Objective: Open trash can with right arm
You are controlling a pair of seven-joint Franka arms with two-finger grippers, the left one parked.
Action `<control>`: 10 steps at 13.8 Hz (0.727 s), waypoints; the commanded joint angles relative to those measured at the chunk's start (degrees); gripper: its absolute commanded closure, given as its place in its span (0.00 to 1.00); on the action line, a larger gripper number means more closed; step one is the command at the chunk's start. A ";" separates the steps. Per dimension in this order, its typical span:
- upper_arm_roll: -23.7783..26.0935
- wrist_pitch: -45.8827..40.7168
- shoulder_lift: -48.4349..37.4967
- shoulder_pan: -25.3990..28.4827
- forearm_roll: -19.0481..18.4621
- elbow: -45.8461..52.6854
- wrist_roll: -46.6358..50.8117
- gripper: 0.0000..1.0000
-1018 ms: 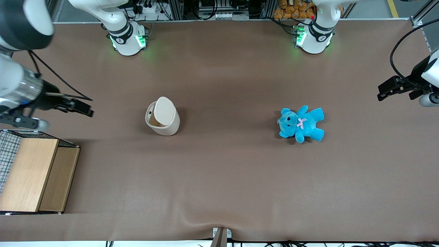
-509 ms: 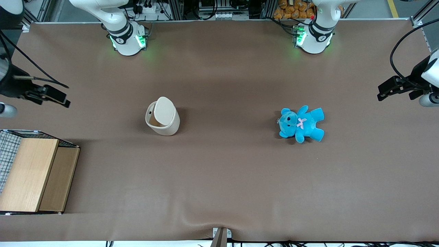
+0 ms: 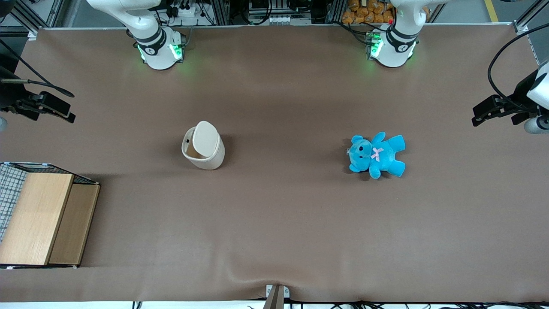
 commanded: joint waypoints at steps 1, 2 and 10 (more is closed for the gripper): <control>0.65 -0.91 -0.48 -2.71 -0.76 -0.16 -3.39 0.00; 0.65 -1.87 -0.57 -3.24 -0.76 -0.16 -3.48 0.00; 1.09 -2.50 -0.48 -3.51 -1.11 1.33 -3.57 0.00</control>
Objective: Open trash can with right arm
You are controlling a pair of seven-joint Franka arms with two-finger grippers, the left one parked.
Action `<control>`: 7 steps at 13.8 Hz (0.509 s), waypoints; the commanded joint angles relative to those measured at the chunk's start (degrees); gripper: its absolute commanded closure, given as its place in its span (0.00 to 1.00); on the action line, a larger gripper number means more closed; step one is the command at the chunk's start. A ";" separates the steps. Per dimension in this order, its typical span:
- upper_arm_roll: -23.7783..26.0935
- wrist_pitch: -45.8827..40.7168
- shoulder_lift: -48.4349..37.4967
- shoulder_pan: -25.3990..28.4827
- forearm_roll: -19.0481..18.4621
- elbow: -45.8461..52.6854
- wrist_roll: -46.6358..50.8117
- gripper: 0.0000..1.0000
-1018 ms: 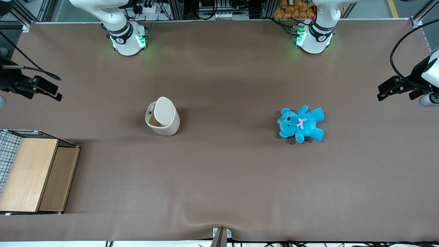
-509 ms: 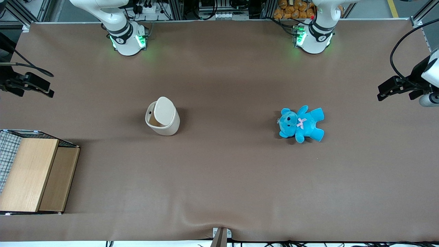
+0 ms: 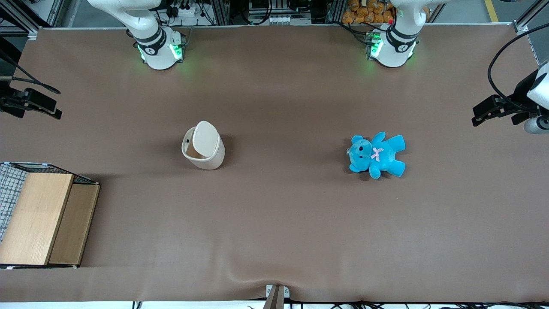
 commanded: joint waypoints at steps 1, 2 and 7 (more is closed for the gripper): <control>0.82 -0.59 -0.45 -0.79 -0.85 0.83 -0.38 0.00; 0.82 -0.59 -0.36 -0.70 -0.85 0.83 -0.11 0.00; 0.82 -0.50 -0.09 -0.61 -0.59 0.83 0.15 0.00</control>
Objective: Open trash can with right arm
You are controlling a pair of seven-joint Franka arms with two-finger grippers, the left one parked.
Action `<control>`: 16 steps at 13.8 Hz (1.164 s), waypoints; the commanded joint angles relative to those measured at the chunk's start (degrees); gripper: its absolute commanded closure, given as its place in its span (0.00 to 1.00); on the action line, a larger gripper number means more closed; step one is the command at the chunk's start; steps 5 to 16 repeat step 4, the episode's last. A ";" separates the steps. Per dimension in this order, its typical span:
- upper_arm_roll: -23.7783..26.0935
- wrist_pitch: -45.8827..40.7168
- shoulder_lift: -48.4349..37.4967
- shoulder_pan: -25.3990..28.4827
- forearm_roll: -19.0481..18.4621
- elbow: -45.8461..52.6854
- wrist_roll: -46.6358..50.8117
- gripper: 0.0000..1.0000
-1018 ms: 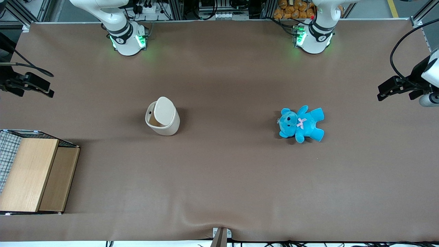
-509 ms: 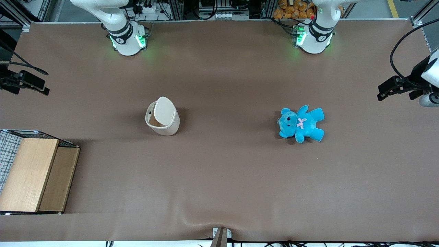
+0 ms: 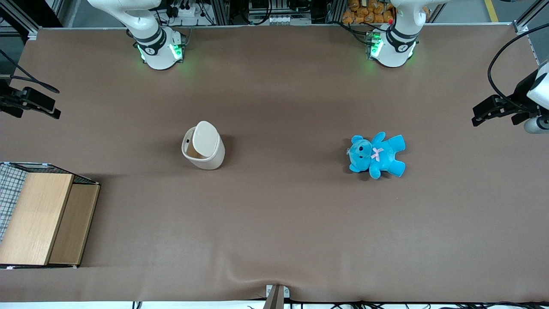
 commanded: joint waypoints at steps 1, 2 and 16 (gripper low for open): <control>0.61 -0.50 -0.08 -0.79 -0.38 0.55 0.14 0.00; 0.61 -0.59 -0.08 -0.79 -0.38 0.55 0.23 0.00; 0.61 -0.68 -0.08 -0.70 -0.38 0.55 0.32 0.00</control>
